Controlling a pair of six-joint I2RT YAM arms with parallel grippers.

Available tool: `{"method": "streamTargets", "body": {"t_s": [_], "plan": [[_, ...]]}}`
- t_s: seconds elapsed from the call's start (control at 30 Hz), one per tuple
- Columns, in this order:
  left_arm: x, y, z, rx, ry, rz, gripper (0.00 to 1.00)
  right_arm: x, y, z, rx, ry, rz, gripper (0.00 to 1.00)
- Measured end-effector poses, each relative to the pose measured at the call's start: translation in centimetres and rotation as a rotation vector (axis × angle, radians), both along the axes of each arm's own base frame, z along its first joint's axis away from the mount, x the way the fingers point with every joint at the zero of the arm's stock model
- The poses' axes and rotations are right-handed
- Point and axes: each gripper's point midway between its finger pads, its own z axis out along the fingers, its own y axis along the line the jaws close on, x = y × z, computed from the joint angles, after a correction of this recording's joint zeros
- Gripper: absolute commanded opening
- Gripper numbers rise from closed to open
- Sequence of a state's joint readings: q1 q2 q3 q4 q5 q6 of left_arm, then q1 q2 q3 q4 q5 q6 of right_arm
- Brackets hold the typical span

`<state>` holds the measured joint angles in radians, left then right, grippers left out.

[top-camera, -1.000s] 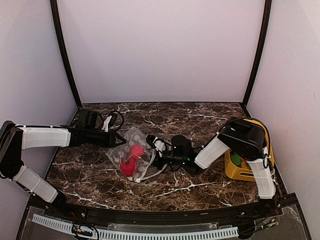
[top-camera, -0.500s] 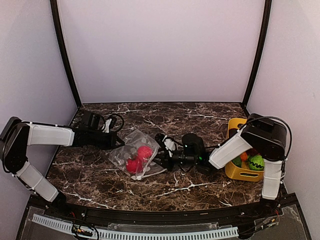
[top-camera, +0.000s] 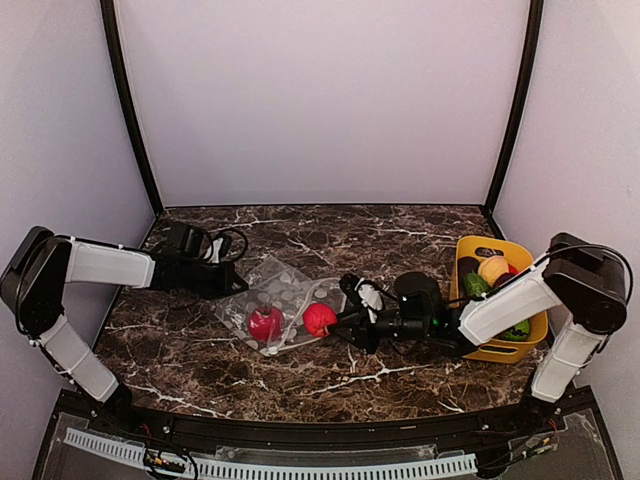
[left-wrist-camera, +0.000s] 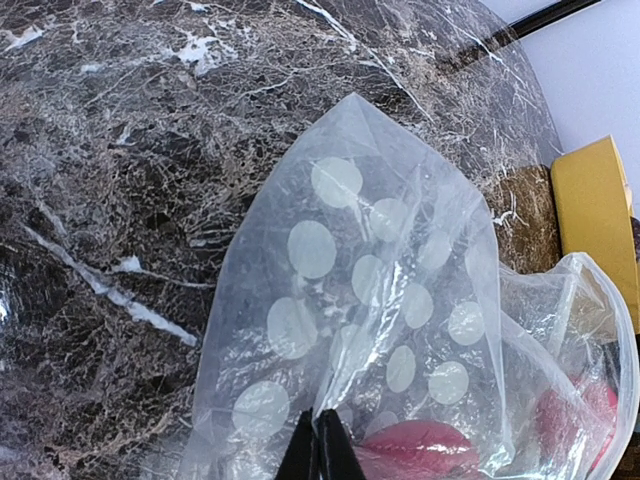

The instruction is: Open the zip-top bag and remove the fake food

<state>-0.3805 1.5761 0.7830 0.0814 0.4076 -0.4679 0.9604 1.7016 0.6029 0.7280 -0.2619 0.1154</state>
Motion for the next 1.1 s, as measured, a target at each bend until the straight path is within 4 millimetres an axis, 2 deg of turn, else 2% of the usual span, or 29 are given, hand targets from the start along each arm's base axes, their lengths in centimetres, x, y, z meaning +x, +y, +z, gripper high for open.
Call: {"method": "streamTargets", "body": {"t_s": [0.13, 0.33, 0.43, 0.57, 0.63, 0.83, 0.97, 1.1], "plan": [[0.1, 0.1, -0.2, -0.001, 0.007, 0.007, 0.01, -0.1, -1.2, 1.8, 0.01, -0.022, -0.038, 0.27], [0.3, 0.1, -0.2, -0.004, 0.005, 0.011, 0.01, 0.1, -4.2, 2.7, -0.014, -0.009, -0.121, 0.27], [0.3, 0.1, -0.2, -0.007, 0.003, 0.011, 0.01, 1.2, -6.7, 3.9, -0.011, -0.006, -0.205, 0.26], [0.4, 0.0, -0.4, -0.013, 0.009, 0.01, 0.01, 3.6, -10.2, 6.7, 0.027, -0.027, -0.345, 0.26], [0.5, -0.1, -0.7, -0.019, 0.015, 0.007, 0.01, 5.1, -12.5, 7.9, 0.04, -0.032, -0.436, 0.26], [0.6, -0.2, -1.2, -0.025, 0.026, 0.005, 0.01, 8.7, -20.8, 8.8, 0.008, 0.01, -0.748, 0.26], [0.6, -0.3, -1.1, -0.035, 0.025, 0.004, 0.01, 9.5, -25.8, 10.3, 0.011, 0.012, -0.929, 0.27], [0.6, -0.5, -1.1, -0.047, 0.031, 0.001, 0.01, 9.9, -29.6, 10.2, 0.0, 0.033, -1.05, 0.28]]}}
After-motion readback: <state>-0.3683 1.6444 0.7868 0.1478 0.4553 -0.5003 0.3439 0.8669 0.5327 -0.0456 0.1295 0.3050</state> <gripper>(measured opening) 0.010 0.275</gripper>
